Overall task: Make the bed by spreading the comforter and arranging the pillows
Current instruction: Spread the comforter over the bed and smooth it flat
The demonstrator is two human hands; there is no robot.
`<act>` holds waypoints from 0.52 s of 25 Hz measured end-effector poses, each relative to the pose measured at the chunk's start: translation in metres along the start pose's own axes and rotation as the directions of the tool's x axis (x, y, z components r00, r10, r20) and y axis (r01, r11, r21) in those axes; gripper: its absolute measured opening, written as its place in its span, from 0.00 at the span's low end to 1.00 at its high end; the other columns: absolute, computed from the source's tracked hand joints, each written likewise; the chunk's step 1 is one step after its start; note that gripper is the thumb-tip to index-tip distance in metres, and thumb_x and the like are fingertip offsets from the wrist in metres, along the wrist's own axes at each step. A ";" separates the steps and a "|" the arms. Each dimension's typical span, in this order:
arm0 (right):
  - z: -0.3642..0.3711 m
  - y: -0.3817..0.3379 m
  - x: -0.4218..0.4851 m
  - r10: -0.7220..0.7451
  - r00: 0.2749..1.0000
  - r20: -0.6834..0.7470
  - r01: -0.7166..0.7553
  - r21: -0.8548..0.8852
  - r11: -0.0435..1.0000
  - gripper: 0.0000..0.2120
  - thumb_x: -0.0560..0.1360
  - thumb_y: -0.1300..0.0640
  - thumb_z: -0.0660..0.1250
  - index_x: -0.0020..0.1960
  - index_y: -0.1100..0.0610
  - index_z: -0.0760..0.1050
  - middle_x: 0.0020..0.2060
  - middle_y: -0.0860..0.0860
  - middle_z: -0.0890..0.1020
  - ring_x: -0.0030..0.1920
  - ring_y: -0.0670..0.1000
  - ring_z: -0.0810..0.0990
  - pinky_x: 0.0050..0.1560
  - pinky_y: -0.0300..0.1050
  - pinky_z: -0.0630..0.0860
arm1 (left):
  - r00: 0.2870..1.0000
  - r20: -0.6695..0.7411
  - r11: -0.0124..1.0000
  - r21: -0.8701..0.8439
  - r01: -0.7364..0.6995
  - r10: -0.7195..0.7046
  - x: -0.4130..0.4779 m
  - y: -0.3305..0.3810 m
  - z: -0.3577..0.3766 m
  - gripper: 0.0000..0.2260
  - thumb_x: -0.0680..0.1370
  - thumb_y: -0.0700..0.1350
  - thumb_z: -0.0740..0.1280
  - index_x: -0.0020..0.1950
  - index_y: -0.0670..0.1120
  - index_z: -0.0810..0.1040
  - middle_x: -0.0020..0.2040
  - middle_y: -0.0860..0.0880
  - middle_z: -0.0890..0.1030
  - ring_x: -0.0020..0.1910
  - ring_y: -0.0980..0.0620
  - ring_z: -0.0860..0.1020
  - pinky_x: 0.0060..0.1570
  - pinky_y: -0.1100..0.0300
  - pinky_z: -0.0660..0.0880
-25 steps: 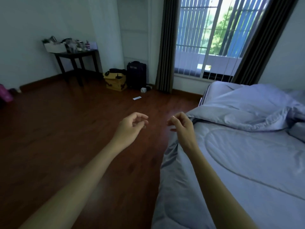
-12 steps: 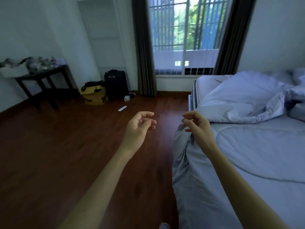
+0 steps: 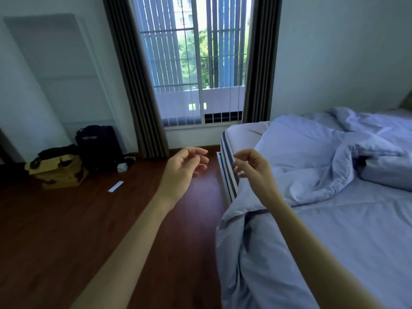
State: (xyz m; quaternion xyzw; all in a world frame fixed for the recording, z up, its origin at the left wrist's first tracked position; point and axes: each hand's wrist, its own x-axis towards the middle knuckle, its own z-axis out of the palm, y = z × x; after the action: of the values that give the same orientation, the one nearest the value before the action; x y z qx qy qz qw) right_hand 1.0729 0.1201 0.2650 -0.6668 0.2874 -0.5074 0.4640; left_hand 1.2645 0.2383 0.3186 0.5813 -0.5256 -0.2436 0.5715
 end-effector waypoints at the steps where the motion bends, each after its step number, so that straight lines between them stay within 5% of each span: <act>1: 0.002 0.005 0.016 -0.003 1.000 0.006 0.003 -0.005 1.000 0.06 0.80 0.61 0.69 0.55 0.54 0.81 0.46 0.54 0.84 0.43 0.52 0.84 0.45 0.46 0.80 | 1.000 0.007 1.000 -0.016 -0.007 0.007 0.021 -0.009 -0.005 0.11 0.84 0.40 0.61 0.58 0.48 0.82 0.52 0.45 0.85 0.53 0.46 0.84 0.54 0.51 0.79; 5: 0.007 0.041 0.080 0.026 0.999 -0.020 -0.027 -0.027 0.999 0.05 0.80 0.61 0.69 0.54 0.55 0.81 0.45 0.56 0.84 0.42 0.52 0.83 0.45 0.45 0.80 | 0.994 0.106 0.999 -0.032 -0.016 0.020 0.108 -0.062 -0.013 0.10 0.84 0.40 0.61 0.59 0.48 0.82 0.52 0.44 0.85 0.52 0.45 0.85 0.55 0.50 0.78; 13: 0.032 0.112 0.200 0.037 0.946 -0.321 -0.071 -0.094 0.993 0.06 0.81 0.61 0.67 0.54 0.55 0.81 0.45 0.54 0.86 0.43 0.54 0.84 0.45 0.47 0.80 | 0.918 0.394 0.998 -0.042 -0.042 0.056 0.305 -0.126 -0.017 0.10 0.84 0.41 0.61 0.60 0.49 0.81 0.53 0.45 0.86 0.53 0.45 0.84 0.56 0.51 0.77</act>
State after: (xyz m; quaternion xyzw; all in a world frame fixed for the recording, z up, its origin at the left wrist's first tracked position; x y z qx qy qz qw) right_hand 1.1766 -0.0863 0.2430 -0.5913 0.4029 -0.5798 0.3897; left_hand 1.4221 -0.0517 0.3029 0.4975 -0.6403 -0.3500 0.4692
